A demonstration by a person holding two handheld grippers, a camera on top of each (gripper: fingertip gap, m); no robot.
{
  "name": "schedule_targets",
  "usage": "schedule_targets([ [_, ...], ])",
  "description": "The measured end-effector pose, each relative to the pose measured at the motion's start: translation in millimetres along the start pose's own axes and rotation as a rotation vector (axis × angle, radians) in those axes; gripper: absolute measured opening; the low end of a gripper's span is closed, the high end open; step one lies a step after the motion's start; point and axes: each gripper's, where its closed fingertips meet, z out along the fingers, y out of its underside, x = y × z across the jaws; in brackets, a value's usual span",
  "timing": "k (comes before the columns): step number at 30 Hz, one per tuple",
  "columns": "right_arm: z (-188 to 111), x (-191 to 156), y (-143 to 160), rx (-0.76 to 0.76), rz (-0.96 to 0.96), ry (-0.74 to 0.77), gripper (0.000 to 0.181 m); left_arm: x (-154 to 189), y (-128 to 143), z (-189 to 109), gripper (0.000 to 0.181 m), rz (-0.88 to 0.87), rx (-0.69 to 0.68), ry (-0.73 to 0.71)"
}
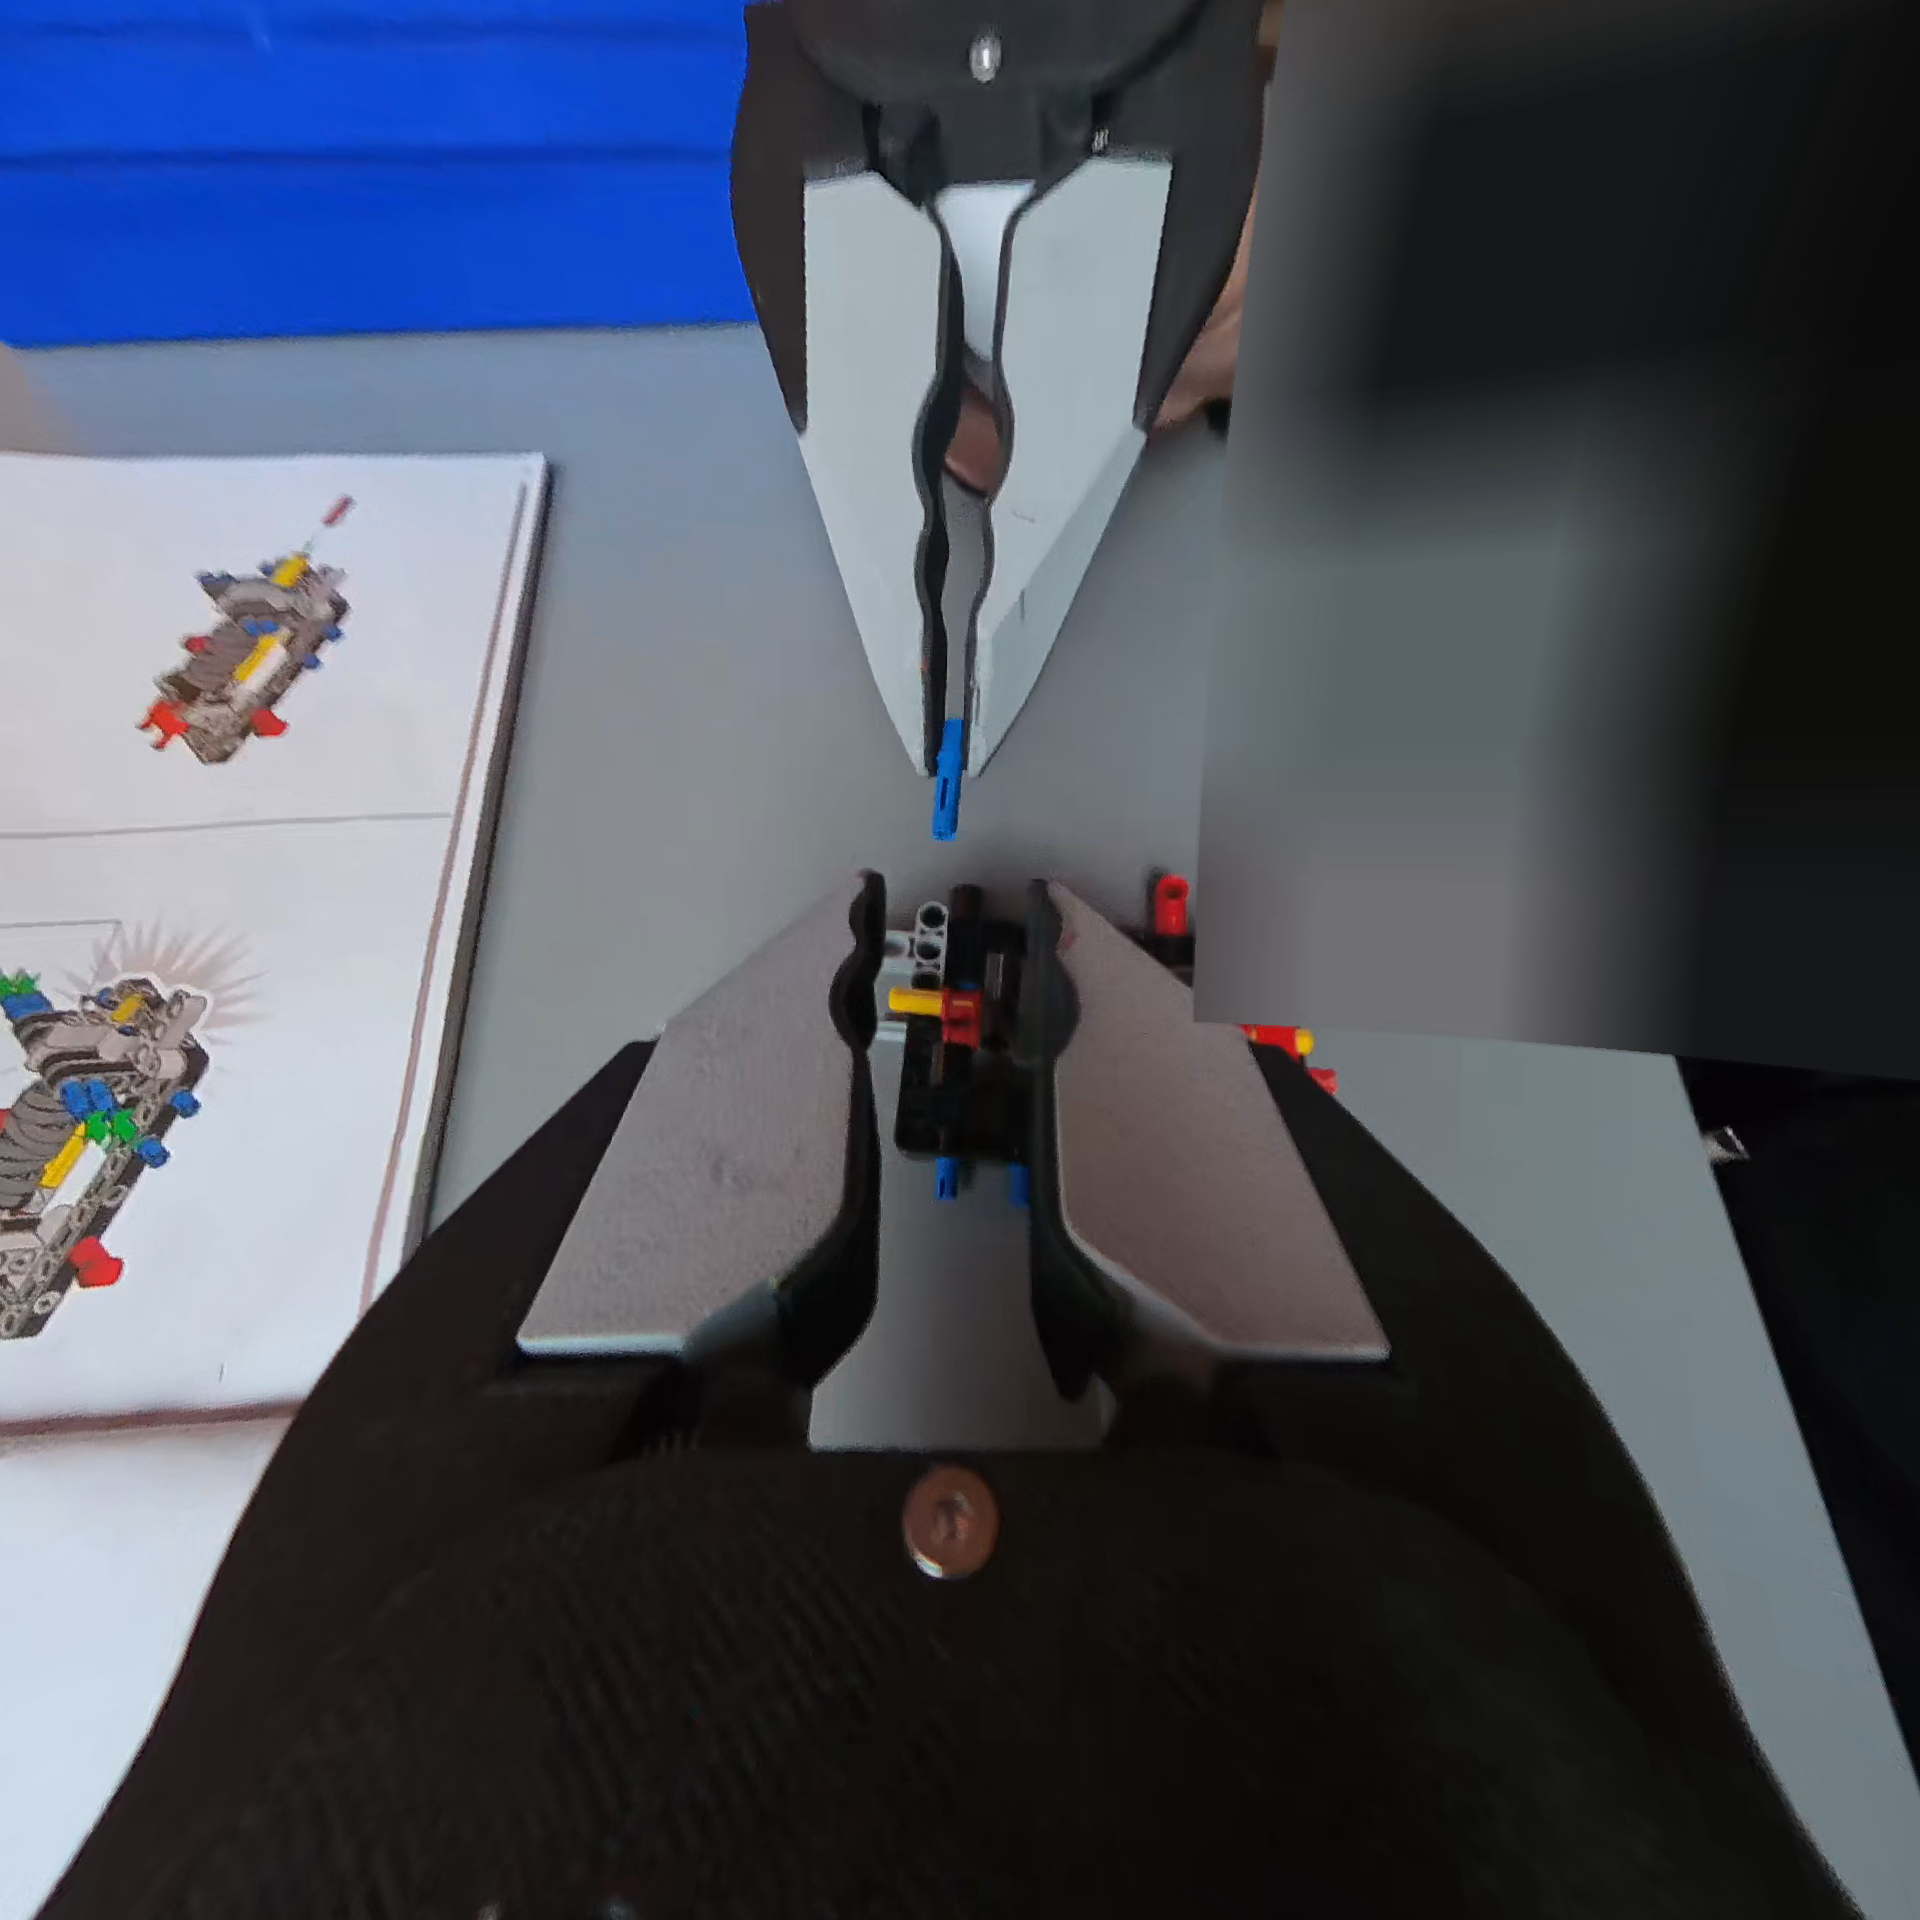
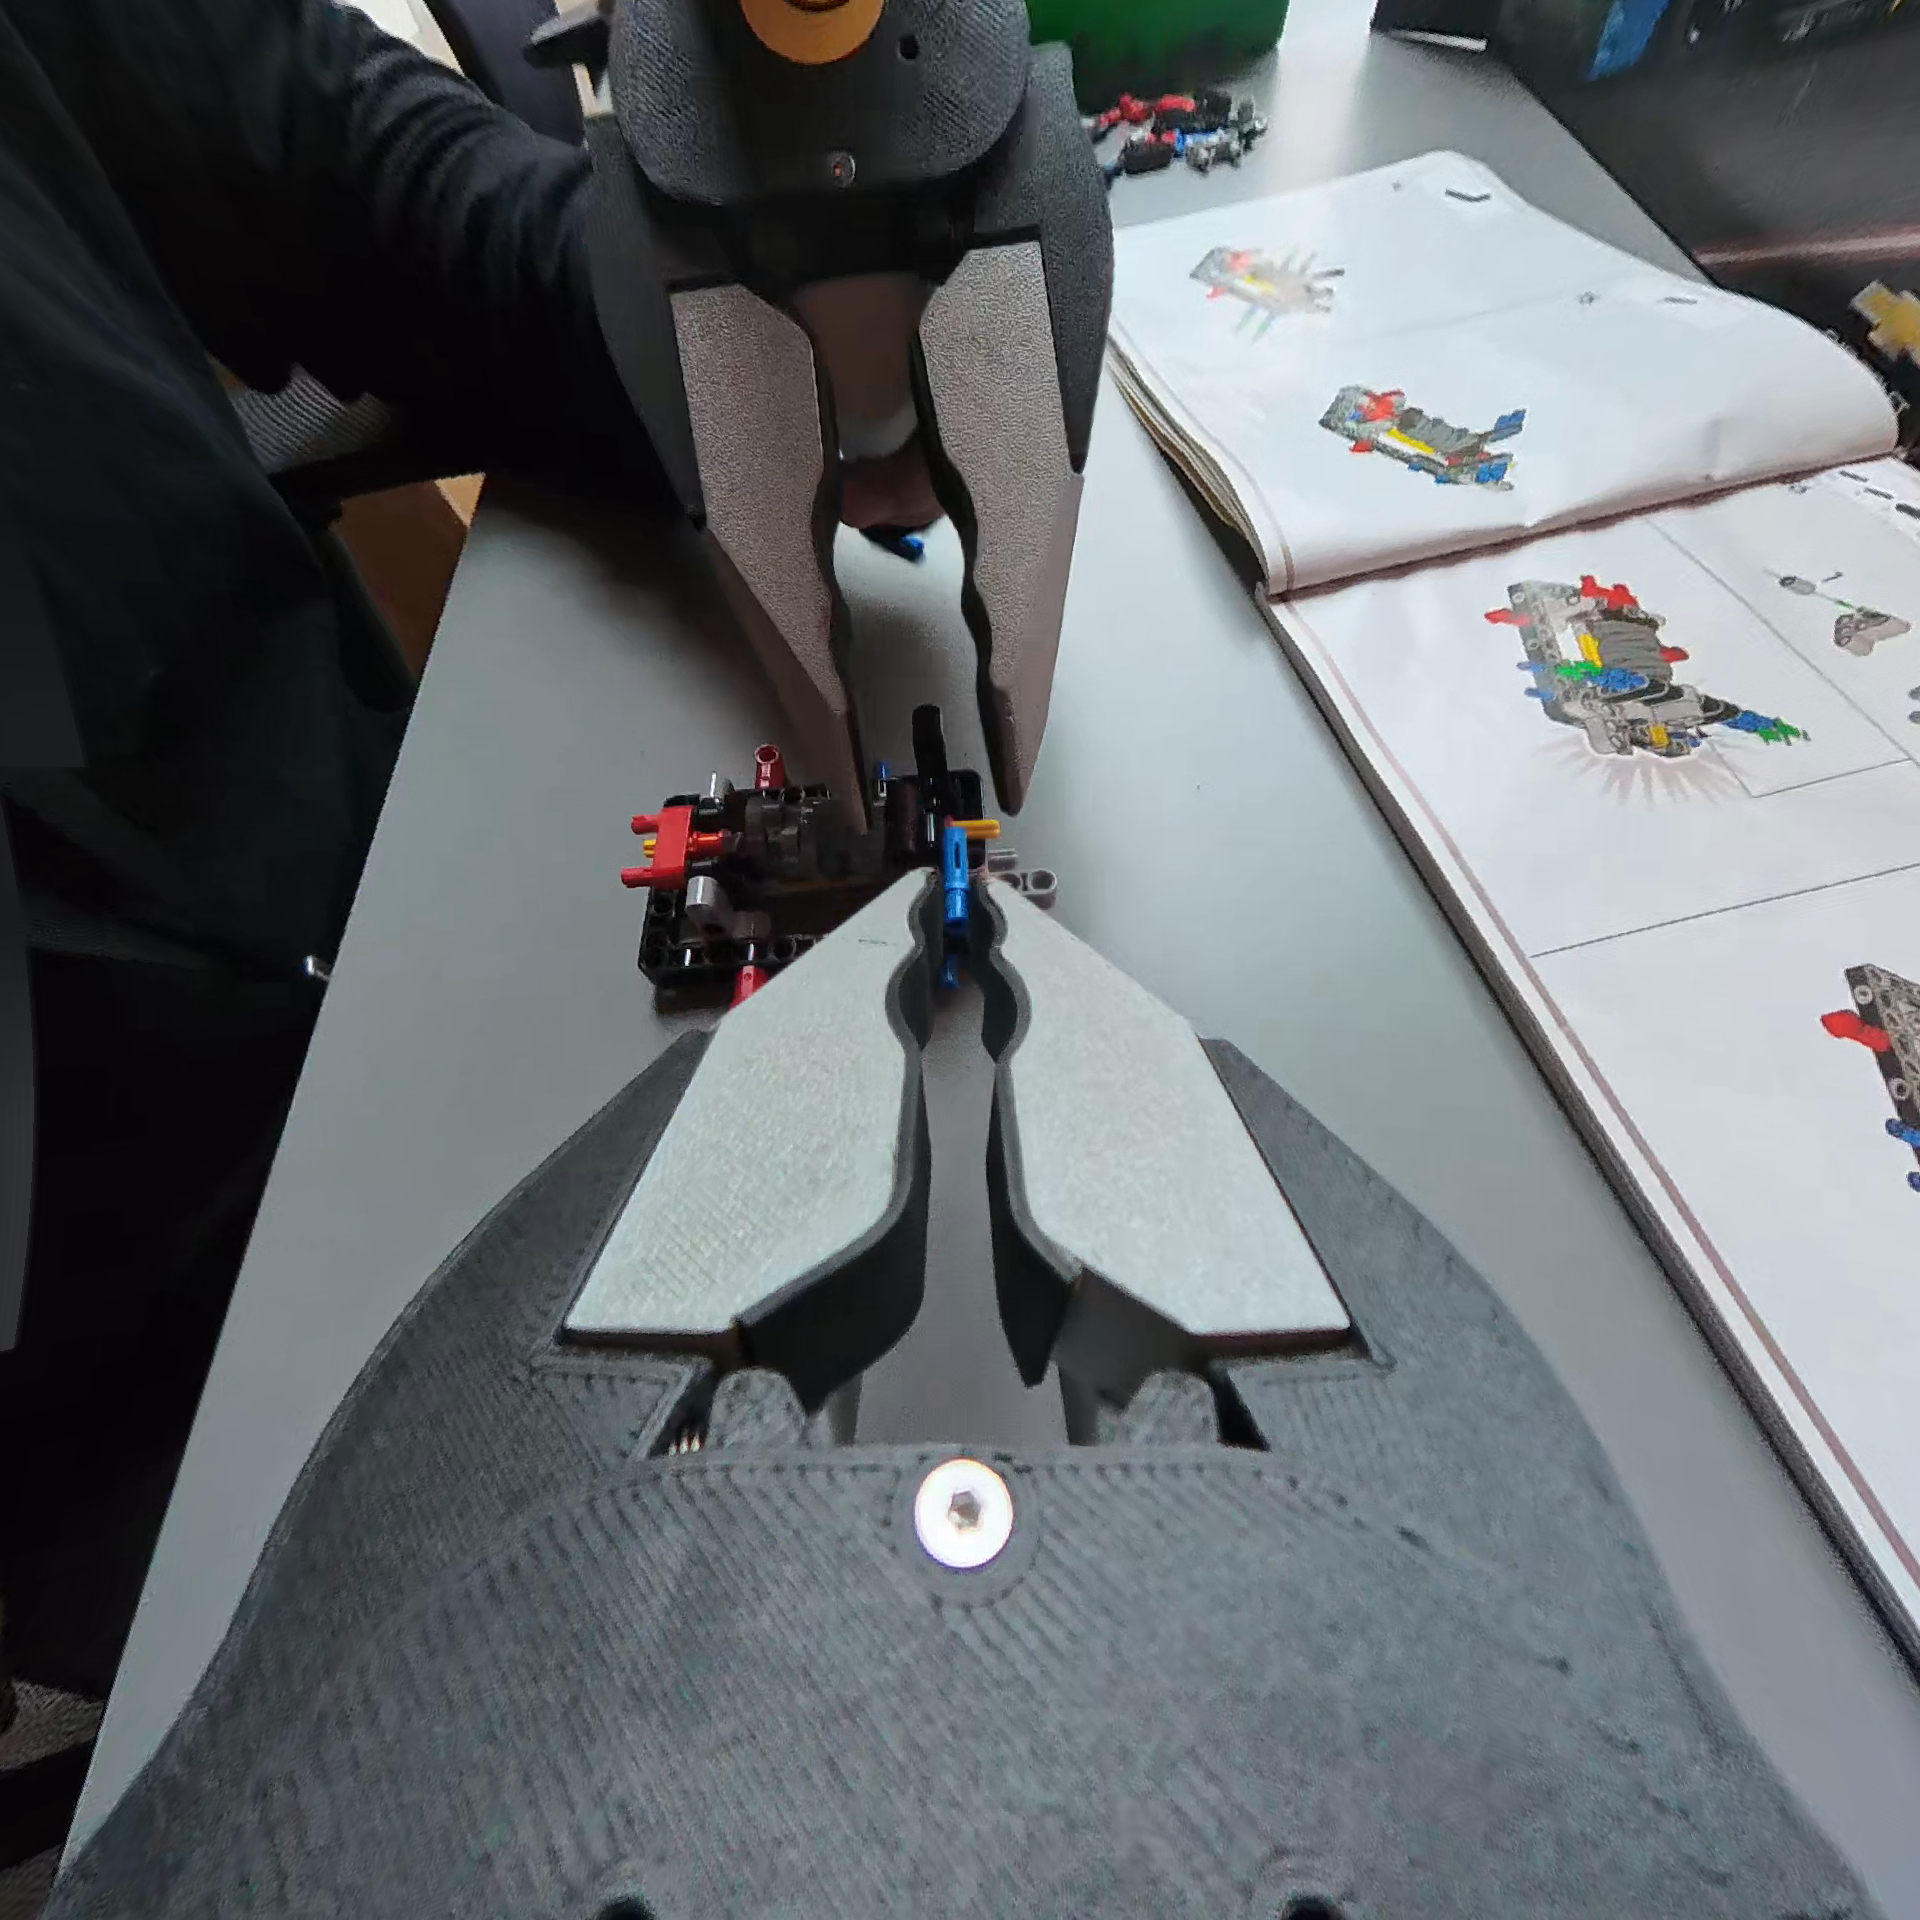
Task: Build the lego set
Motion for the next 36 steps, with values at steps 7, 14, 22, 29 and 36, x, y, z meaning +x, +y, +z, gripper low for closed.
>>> schedule_targets([
  [7,5,-4,7,-0.05,0.002,-0.001,0.001,2,9,8,0.013,-0.009,-0.039,0.018],
  [14,7,-3,10,-0.067,0.017,0.002,0.001,2,11,12,0.005,-0.025,-0.045,0.027],
  [22,11,-4,12,-0.072,0.027,-0.004,0.001,2,13,12,0.005,-0.009,-0.046,0.012],
  [29,11,-4,9,-0.05,-0.018,0.019,0.001,2,13,12,0.005,-0.018,-0.031,0.027],
  [36,14,-4,7,-0.032,-0.059,0.032,0.001,2,15,10,0.005,-0.031,-0.019,0.053],
])
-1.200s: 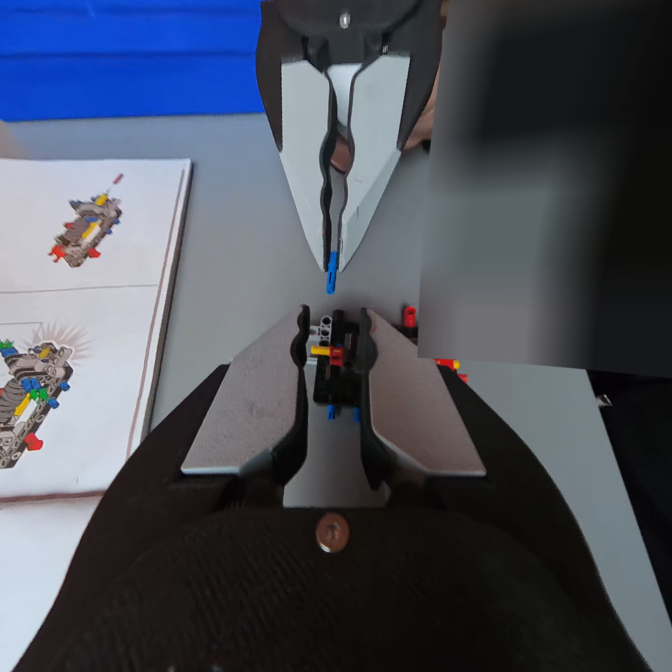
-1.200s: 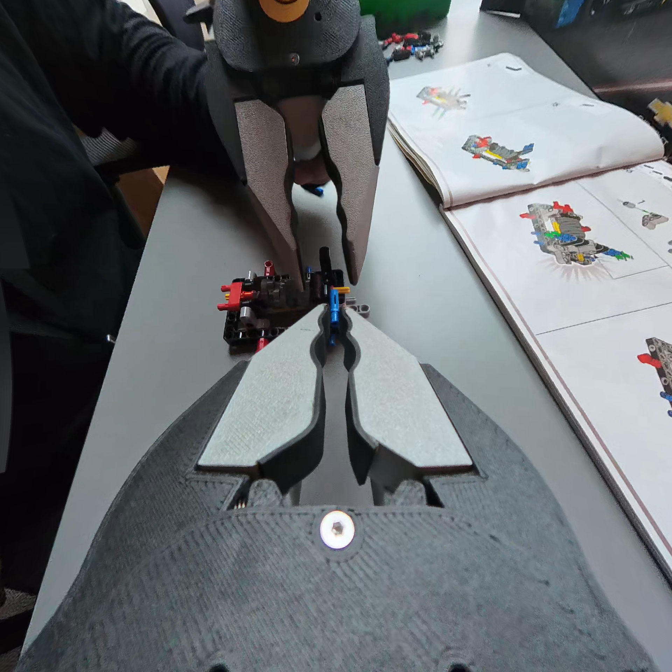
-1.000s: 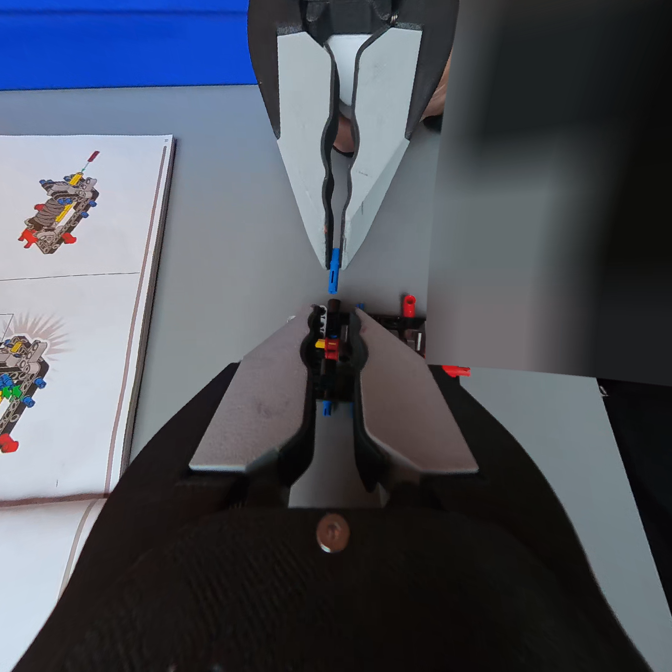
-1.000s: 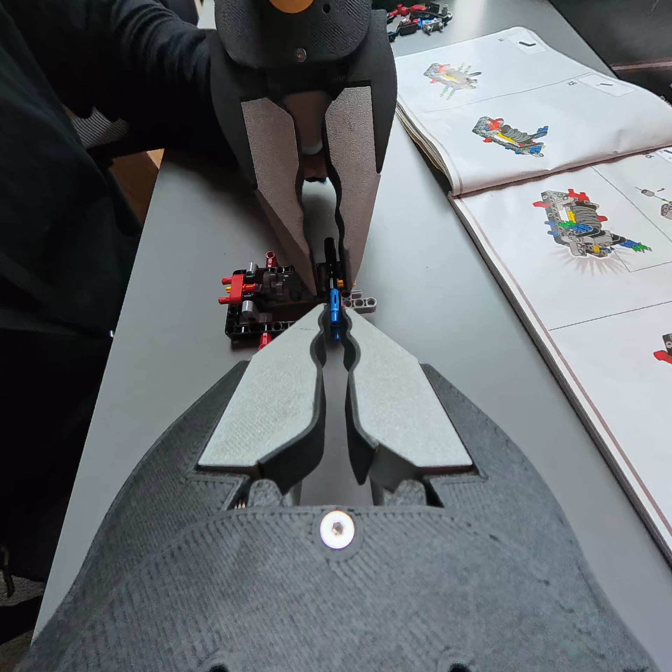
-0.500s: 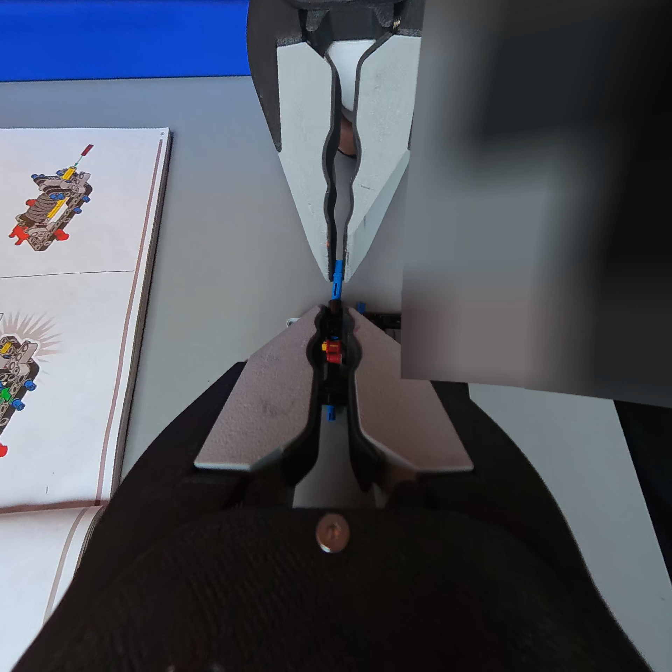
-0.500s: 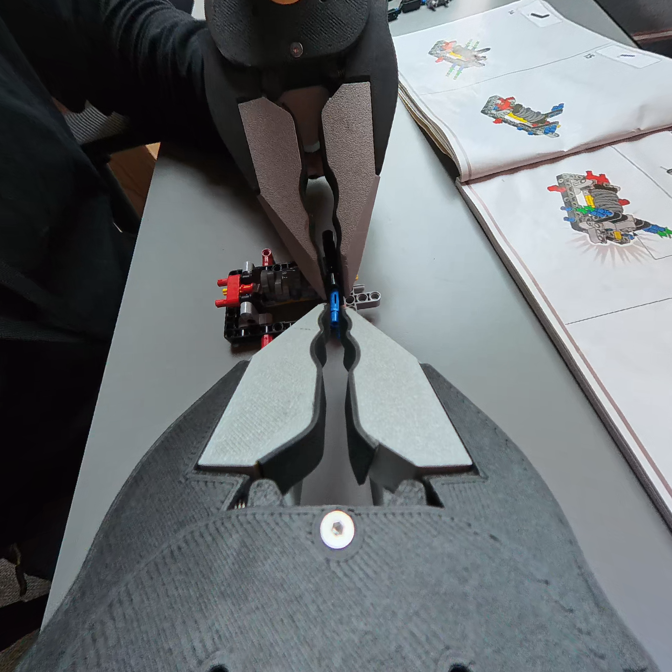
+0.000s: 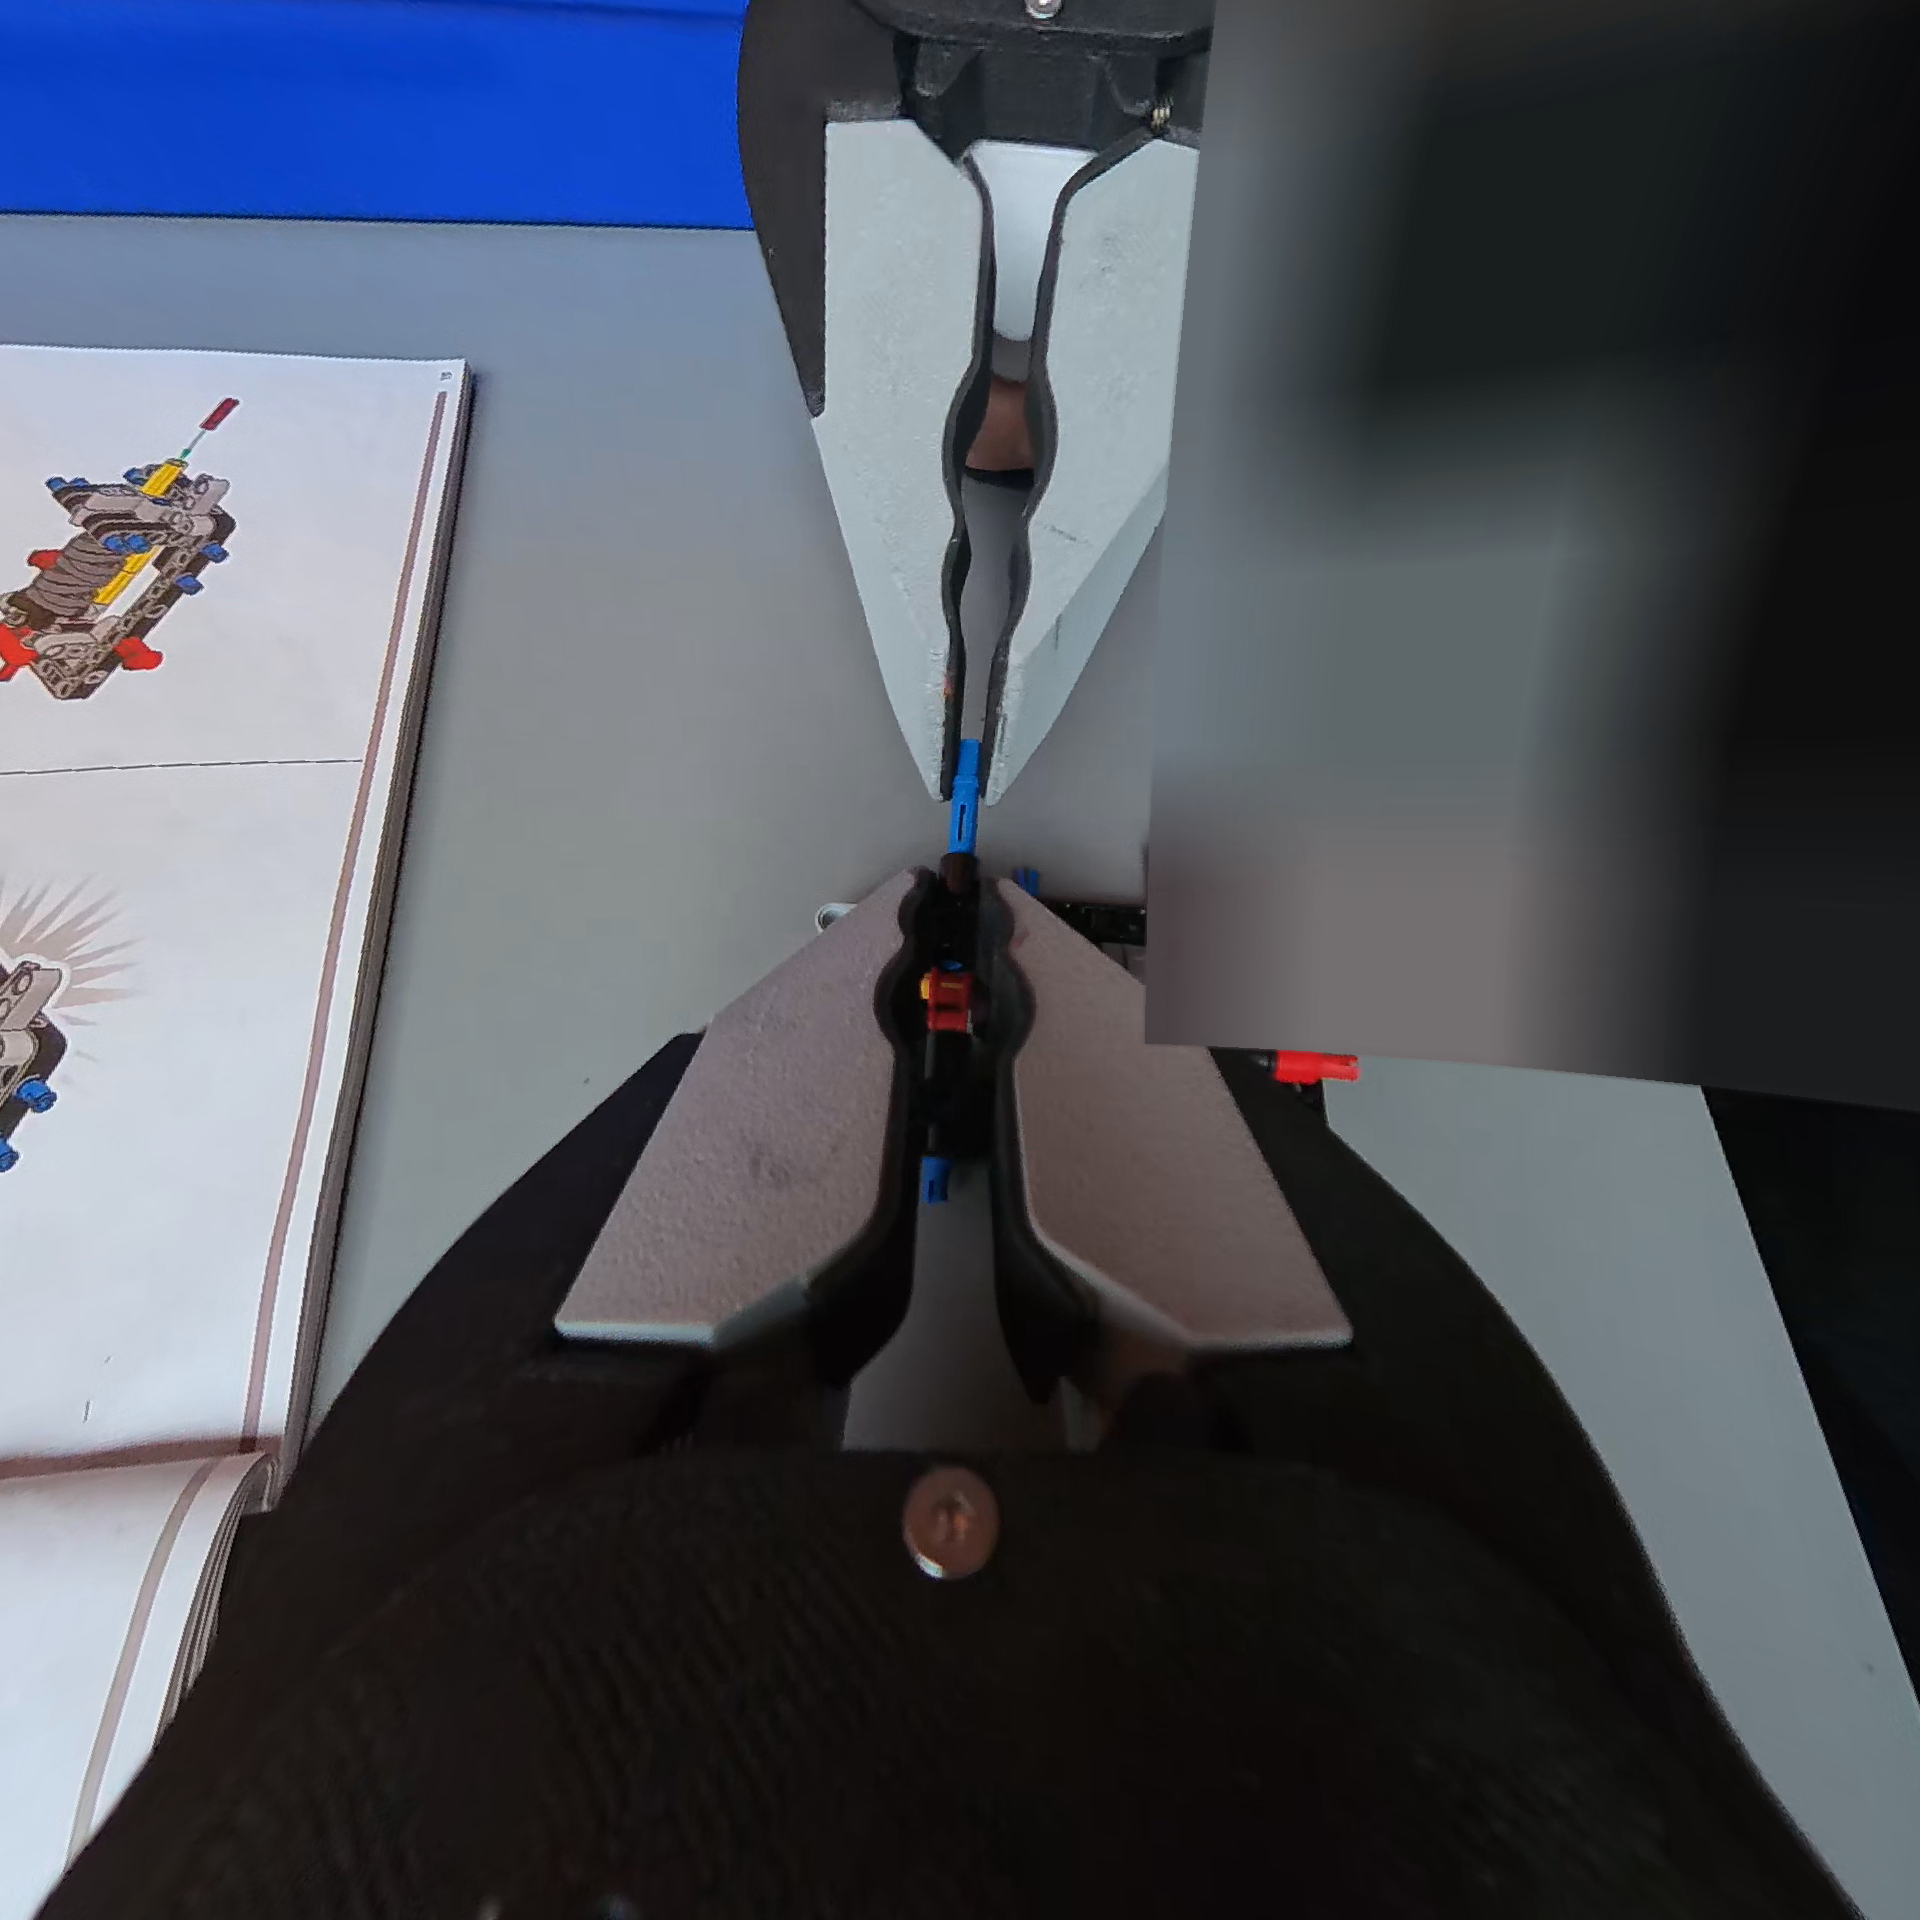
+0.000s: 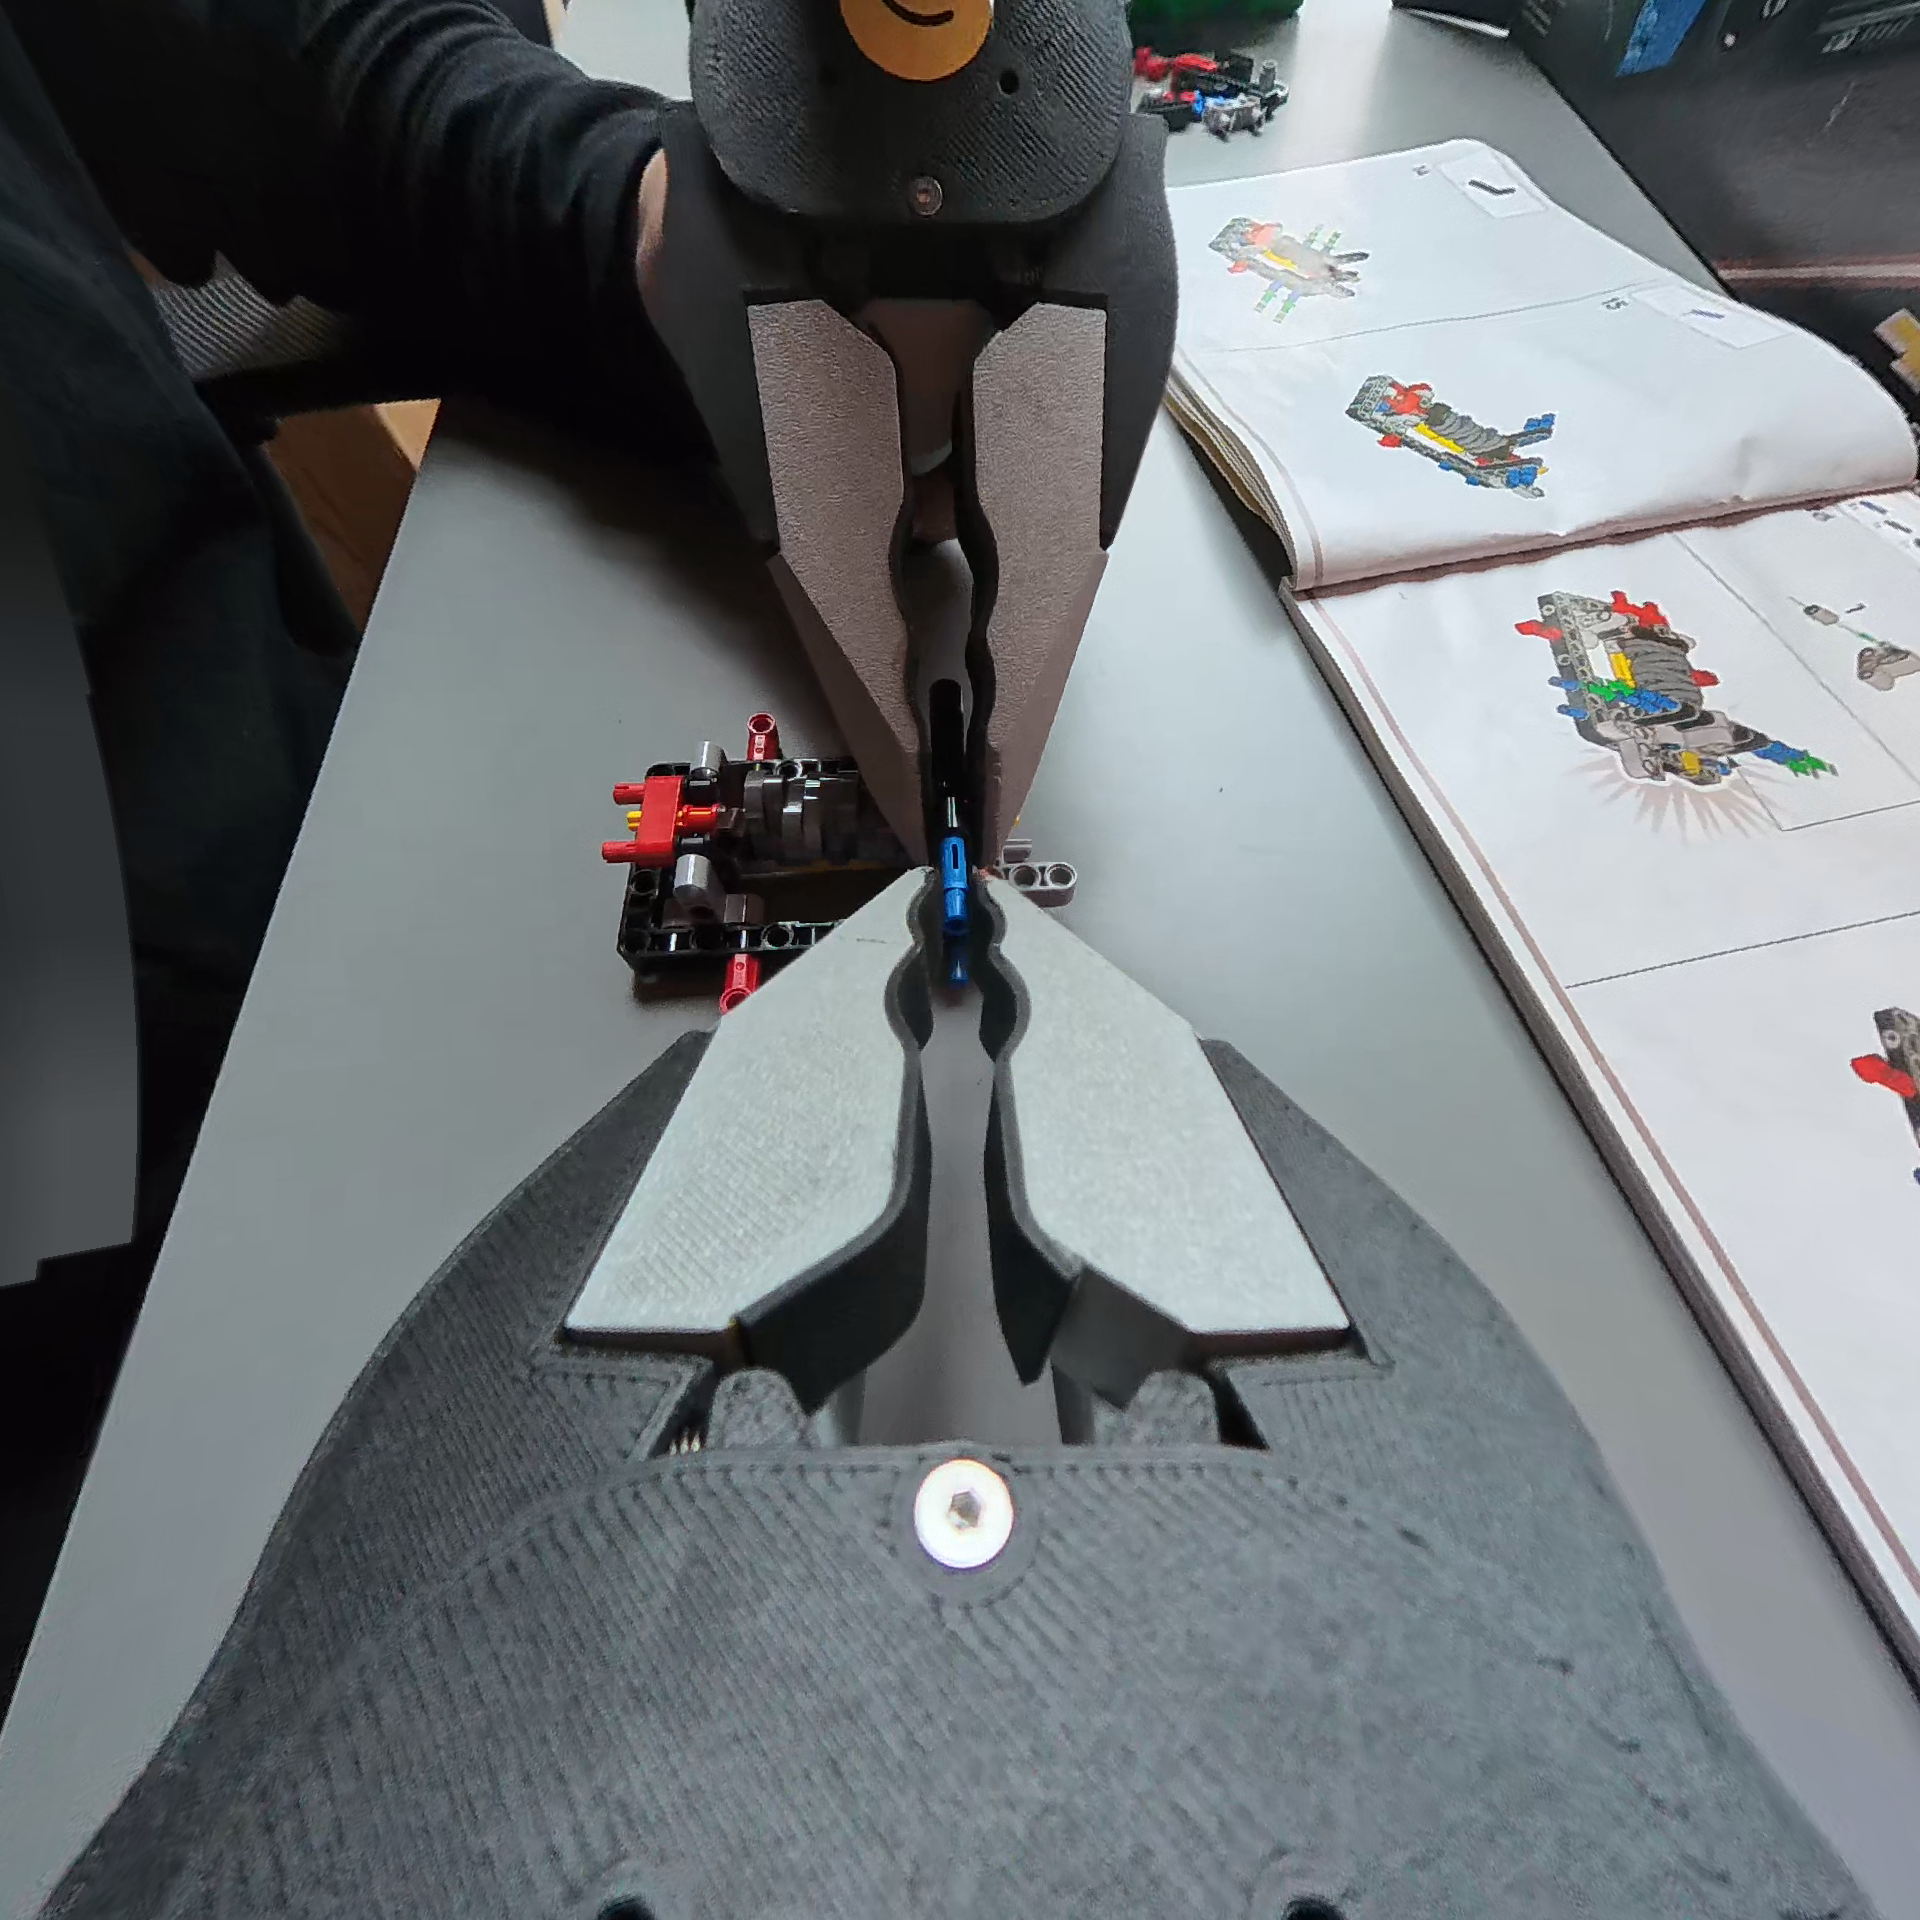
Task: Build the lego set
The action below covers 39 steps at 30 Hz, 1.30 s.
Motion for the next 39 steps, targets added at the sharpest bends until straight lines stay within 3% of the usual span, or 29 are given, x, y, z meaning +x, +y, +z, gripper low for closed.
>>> schedule_targets([
  [4,1,-1,0,-0.002,-0.074,0.031,0.001,1,0,0,0.005,-0.003,0.003,0.004],
  [9,16,-7,14,-0.132,-0.264,0.116,0.001,8,-3,3,0.005,0.003,0.012,0.026],
  [13,8,-7,4,-0.045,-0.14,0.031,0.0,3,-1,1,0.006,0.007,0.01,0.01],
  [17,3,-2,9,-0.076,-0.105,0.044,0.001,3,-1,2,0.005,-0.011,0.003,0.014],
  [20,2,-4,10,-0.096,-0.067,0.014,0.001,3,-8,1,0.026,0.013,0.0,-0.012],
  [24,2,0,10,-0.129,-0.107,0.07,0.001,4,-20,-4,0.006,-0.019,0.038,-0.022],
  [33,4,0,9,-0.192,-0.222,0.167,0.001,1,-28,0,0.015,-0.167,0.073,0.011],
  [39,2,3,11,-0.212,-0.248,0.204,0.001,1,-25,2,0.0,-0.154,0.058,0.001],
])
